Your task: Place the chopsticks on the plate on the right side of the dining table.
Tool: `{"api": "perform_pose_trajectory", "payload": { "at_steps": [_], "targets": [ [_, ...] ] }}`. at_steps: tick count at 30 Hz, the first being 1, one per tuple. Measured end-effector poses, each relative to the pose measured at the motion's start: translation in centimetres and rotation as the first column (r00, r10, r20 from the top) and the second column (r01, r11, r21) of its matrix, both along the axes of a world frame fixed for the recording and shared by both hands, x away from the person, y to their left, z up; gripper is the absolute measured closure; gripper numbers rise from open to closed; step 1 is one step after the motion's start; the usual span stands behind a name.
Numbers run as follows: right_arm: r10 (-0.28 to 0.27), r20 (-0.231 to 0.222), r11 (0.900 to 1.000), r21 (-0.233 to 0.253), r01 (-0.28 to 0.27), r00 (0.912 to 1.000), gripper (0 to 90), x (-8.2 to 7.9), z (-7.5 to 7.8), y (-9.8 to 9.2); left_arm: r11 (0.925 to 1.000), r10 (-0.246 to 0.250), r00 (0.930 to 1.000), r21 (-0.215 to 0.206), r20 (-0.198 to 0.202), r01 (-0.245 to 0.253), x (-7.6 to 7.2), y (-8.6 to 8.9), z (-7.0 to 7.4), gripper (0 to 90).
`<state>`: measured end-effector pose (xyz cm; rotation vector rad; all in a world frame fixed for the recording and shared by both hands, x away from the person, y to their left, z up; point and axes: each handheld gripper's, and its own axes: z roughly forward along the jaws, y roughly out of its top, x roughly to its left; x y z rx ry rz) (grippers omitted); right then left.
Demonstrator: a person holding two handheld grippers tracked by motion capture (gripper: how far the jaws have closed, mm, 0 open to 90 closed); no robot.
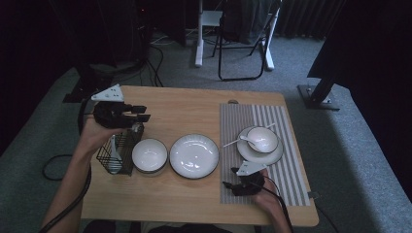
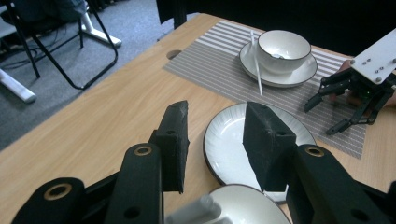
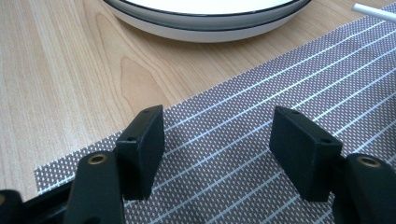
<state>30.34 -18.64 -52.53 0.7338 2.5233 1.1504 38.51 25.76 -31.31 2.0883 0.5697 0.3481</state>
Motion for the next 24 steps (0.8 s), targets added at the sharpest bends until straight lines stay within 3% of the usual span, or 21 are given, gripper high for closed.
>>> {"api": "perform_pose_trajectory", "payload": {
  "at_steps": [17, 24],
  "targets": [
    [0.002, 0.000, 1.000, -0.001, -0.002, 1.0000, 35.1, 0.0, 0.0, 0.0, 0.9989, 0.045, 0.9989, -0.008, -0.014, -0.045, -0.8, 2.7, -1.0, 60.4],
    [0.001, 0.000, 1.000, -0.001, -0.001, 1.0000, 35.1, 0.0, 0.0, 0.0, 0.9973, 0.073, 0.9973, 0.007, 0.004, -0.073, -1.1, 3.2, -1.2, 60.6]
  ]
}}
